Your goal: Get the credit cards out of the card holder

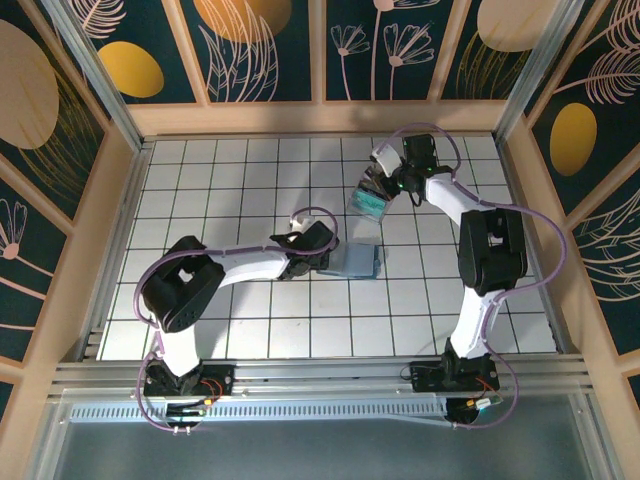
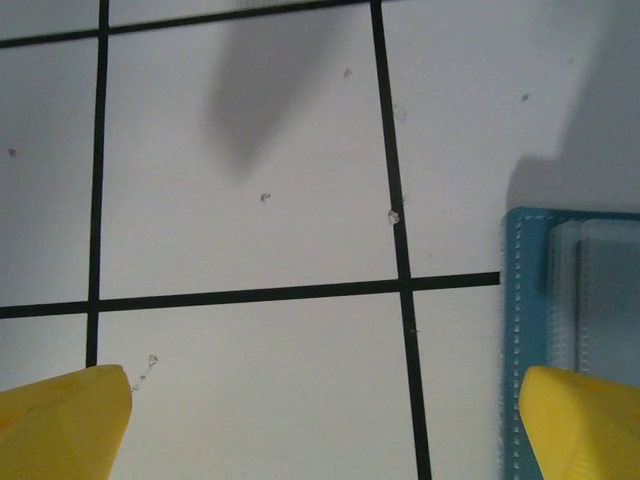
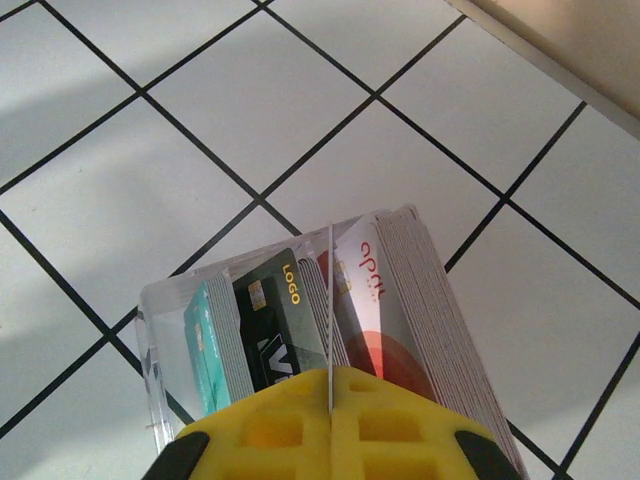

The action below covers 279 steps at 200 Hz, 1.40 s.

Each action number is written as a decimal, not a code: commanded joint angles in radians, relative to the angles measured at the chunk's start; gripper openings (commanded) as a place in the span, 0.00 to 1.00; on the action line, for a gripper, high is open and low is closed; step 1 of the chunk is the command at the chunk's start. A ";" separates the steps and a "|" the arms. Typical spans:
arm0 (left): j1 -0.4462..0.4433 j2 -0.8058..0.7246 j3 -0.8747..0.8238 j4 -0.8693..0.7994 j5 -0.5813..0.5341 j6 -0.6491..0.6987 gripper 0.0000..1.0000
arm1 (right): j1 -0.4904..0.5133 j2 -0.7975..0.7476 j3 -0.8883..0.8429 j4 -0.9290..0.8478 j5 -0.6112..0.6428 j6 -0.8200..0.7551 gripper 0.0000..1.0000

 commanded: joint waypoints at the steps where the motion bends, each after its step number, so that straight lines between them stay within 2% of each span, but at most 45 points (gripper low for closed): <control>1: 0.005 -0.041 0.029 -0.032 -0.019 0.013 0.99 | -0.005 0.027 0.041 -0.045 -0.024 -0.027 0.00; 75: 0.006 -0.073 0.018 -0.036 -0.040 -0.001 0.99 | -0.005 0.099 0.122 -0.156 0.007 -0.072 0.00; 126: 0.006 -0.075 0.017 -0.035 -0.046 -0.004 0.99 | -0.003 0.140 0.180 -0.237 -0.020 -0.086 0.00; 188: 0.008 -0.078 0.018 -0.039 -0.046 -0.002 0.99 | -0.001 0.161 0.207 -0.273 -0.001 -0.088 0.00; 243: 0.009 -0.093 0.021 -0.041 -0.059 -0.004 0.99 | -0.001 0.106 0.183 -0.223 0.026 -0.044 0.22; 279: 0.013 -0.110 0.017 -0.041 -0.075 -0.011 0.99 | -0.001 0.035 0.143 -0.174 0.006 0.010 0.25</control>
